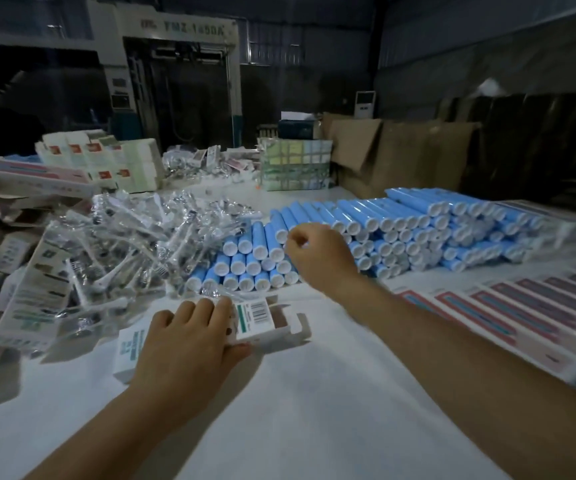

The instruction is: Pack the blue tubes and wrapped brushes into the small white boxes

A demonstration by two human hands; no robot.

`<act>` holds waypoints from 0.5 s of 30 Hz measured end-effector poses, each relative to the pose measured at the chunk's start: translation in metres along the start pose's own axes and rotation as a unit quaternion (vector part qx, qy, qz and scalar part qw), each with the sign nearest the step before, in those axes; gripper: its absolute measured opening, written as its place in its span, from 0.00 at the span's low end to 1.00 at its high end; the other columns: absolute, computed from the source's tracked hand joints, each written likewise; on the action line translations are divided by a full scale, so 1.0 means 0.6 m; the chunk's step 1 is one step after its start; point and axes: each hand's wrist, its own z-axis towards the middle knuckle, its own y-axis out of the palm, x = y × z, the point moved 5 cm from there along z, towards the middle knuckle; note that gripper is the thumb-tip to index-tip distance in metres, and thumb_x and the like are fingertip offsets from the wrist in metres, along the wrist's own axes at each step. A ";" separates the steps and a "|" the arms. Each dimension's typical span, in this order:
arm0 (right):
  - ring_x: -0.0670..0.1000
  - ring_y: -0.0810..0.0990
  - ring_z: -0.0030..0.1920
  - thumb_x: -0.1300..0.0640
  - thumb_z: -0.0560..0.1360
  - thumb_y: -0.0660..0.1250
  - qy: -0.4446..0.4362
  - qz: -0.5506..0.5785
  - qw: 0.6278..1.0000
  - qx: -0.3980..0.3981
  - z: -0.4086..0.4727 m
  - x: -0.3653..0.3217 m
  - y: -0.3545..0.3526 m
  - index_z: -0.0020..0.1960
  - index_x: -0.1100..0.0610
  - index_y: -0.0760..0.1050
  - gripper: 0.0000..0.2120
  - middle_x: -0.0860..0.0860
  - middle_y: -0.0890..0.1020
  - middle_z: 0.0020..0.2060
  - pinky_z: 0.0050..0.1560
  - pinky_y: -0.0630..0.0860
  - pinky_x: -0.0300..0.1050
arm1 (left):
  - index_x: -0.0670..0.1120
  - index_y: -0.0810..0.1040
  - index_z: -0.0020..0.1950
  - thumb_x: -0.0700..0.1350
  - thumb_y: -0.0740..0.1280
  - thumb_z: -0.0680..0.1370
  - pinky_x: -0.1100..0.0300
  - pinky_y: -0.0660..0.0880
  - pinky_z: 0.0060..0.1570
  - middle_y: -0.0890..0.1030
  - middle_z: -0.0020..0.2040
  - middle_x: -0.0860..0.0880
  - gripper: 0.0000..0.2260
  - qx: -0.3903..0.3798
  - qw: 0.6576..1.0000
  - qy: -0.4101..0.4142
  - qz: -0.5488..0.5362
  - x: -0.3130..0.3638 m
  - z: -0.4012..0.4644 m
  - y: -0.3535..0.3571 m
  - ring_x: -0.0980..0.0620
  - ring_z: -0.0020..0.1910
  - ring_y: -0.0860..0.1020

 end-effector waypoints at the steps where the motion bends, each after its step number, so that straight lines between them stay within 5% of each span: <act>1: 0.56 0.75 0.41 0.56 0.77 0.60 -0.009 -0.049 0.999 0.006 0.031 0.006 -0.021 0.39 0.57 0.73 0.09 0.54 0.78 0.39 0.38 0.70 0.47 | 0.41 0.82 0.52 0.64 0.59 0.76 0.50 0.76 0.34 0.82 0.42 0.45 0.28 0.006 1.000 0.002 0.002 0.005 0.001 -0.002 0.43 0.36 0.80; 5: 0.61 0.75 0.53 0.60 0.78 0.58 0.041 -0.252 0.966 0.040 0.162 0.077 -0.111 0.55 0.62 0.75 0.11 0.60 0.75 0.55 0.46 0.69 0.48 | 0.42 0.82 0.50 0.65 0.42 0.78 0.52 0.75 0.33 0.81 0.40 0.46 0.36 0.016 1.000 0.008 -0.001 0.011 0.004 -0.003 0.44 0.35 0.79; 7: 0.64 0.74 0.59 0.62 0.77 0.59 0.090 -0.340 0.935 0.042 0.209 0.127 -0.148 0.60 0.64 0.74 0.13 0.63 0.74 0.60 0.53 0.72 0.52 | 0.42 0.82 0.50 0.65 0.48 0.76 0.52 0.75 0.33 0.81 0.39 0.46 0.33 0.009 1.000 0.010 0.001 0.012 0.006 -0.001 0.44 0.34 0.79; 12: 0.62 0.78 0.57 0.58 0.74 0.67 0.215 -0.453 0.865 -0.037 0.243 0.233 -0.180 0.56 0.63 0.77 0.13 0.61 0.78 0.58 0.54 0.76 0.53 | 0.43 0.83 0.50 0.62 0.53 0.73 0.51 0.76 0.32 0.81 0.39 0.48 0.28 -0.005 1.000 0.005 0.014 0.014 0.020 0.010 0.46 0.33 0.79; 15: 0.60 0.79 0.51 0.56 0.72 0.68 0.232 -0.460 0.855 -0.060 0.257 0.249 -0.177 0.50 0.61 0.78 0.10 0.58 0.80 0.52 0.47 0.77 0.50 | 0.43 0.82 0.50 0.62 0.53 0.73 0.51 0.75 0.32 0.81 0.39 0.48 0.28 -0.021 1.000 -0.002 0.018 0.011 0.025 0.014 0.46 0.33 0.78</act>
